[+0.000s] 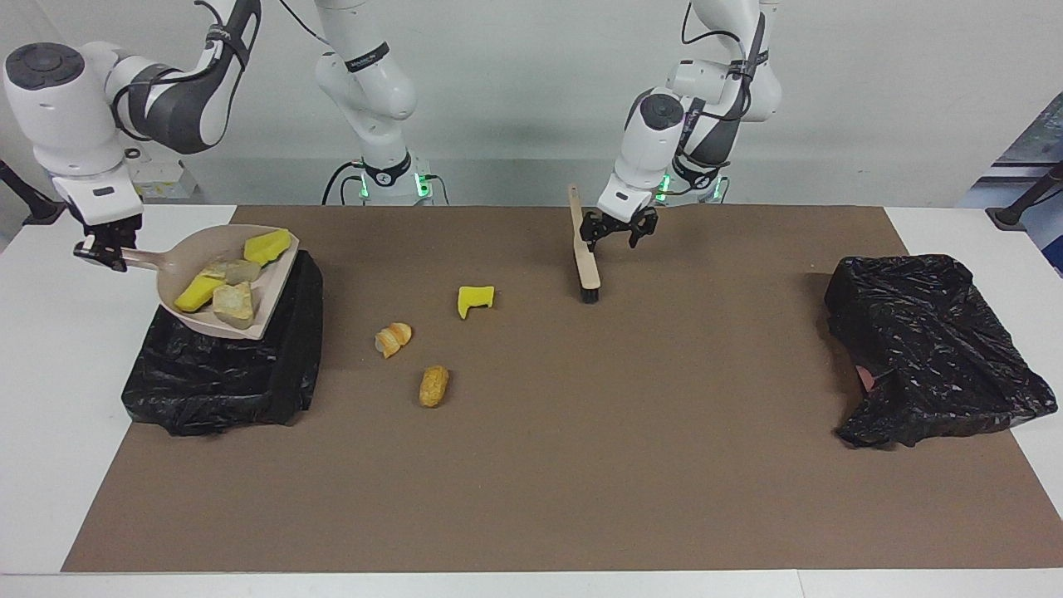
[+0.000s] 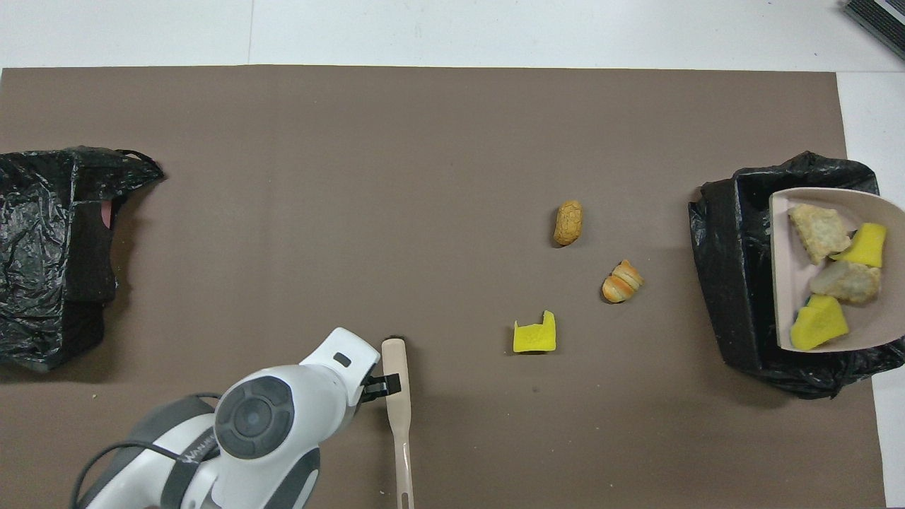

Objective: Sweep and dump trash in bin
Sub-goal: 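Carry the loaded dustpan with the right gripper to the nearby black bag, then tip the dustpan into the bag while the left gripper withdraws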

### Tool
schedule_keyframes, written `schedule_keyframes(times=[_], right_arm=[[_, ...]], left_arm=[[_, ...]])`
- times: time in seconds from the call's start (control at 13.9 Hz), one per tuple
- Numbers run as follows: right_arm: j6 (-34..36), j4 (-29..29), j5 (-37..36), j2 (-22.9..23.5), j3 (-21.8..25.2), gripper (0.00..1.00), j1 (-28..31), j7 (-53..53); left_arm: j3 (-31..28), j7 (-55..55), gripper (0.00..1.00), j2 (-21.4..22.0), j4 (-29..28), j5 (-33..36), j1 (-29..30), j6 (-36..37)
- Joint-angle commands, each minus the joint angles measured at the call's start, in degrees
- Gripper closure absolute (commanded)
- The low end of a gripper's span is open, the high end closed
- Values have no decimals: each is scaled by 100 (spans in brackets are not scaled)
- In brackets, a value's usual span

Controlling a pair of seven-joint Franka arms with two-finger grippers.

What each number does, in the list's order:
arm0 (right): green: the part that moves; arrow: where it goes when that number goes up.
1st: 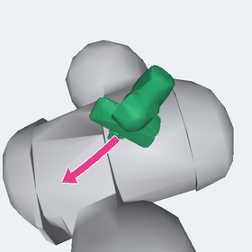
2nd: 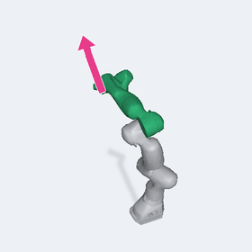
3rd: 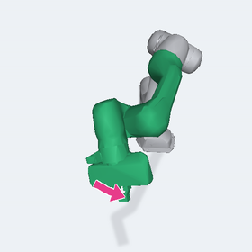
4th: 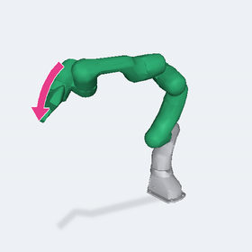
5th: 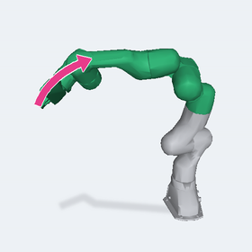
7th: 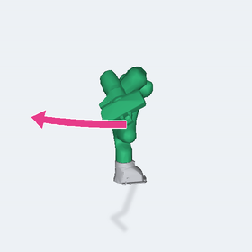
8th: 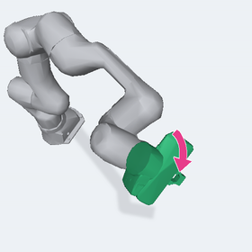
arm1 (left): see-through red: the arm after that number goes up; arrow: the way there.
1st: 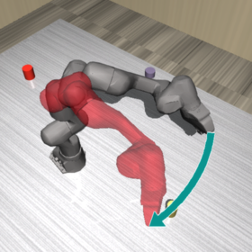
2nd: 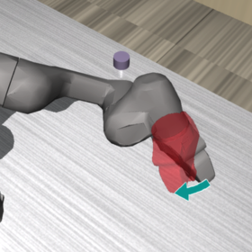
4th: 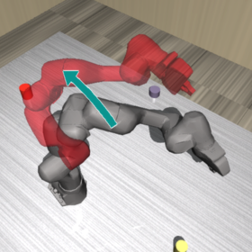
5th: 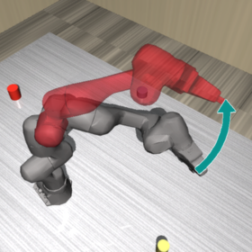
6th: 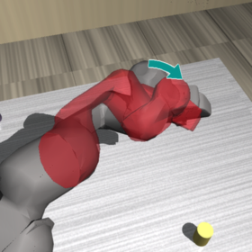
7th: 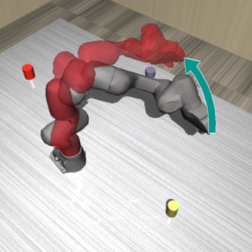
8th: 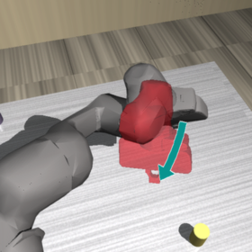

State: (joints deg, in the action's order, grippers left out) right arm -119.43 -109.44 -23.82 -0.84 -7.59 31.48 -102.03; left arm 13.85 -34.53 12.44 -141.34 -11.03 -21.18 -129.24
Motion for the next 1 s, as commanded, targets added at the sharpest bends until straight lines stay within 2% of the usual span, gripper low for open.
schedule_keyframes(times=[0.0,0.22,0.43,0.79,0.93], right_arm=[[-527,-278,-752,-171,-76,100,121,86],[-582,-690,-1981,-442,-103,100,-10,1076],[-424,-990,-2985,-671,-94,100,-502,1851],[156,-1009,-3909,-751,-94,100,-846,2249],[209,-982,-4129,-751,-94,100,-846,2267]], left_arm=[[57,602,0,-451,859,285,736,610],[48,1437,0,-874,1397,443,1518,655],[48,2001,0,-1243,2021,488,2108,795],[30,2757,0,-1542,3409,496,2663,2050],[13,3038,0,-1534,3718,505,2821,2446]])
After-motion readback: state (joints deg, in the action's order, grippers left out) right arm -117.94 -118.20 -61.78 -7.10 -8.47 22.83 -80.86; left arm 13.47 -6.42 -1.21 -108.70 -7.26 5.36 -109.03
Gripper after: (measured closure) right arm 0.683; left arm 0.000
